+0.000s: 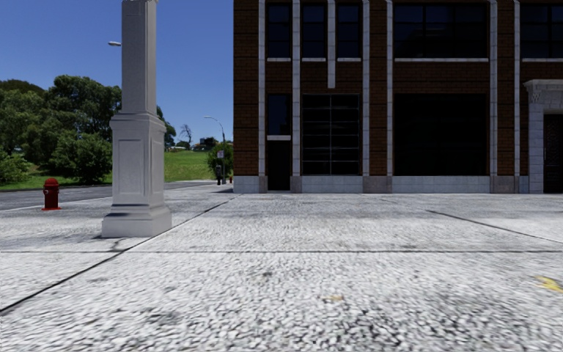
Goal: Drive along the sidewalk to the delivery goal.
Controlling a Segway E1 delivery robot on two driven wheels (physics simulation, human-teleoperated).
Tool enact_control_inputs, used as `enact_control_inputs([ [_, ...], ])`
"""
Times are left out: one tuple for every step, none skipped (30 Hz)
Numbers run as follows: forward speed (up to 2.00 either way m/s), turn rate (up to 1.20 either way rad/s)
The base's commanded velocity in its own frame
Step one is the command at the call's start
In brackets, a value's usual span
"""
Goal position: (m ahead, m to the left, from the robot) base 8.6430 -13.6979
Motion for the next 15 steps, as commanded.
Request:
enact_control_inputs([
  [1.27,-0.01],
  [1.27,-0.01],
  [1.27,-0.01],
  [1.27,-0.01],
  [1.27,-0.01],
  [1.27,-0.01],
  [1.27,-0.01],
  [1.27,-0.01],
  [1.27,-0.01],
  [1.27,-0.01],
  [1.27,-0.01],
  [1.27,-0.01],
  [1.27,-0.01],
  [1.27,-0.01],
  [1.27,-0.01],
])
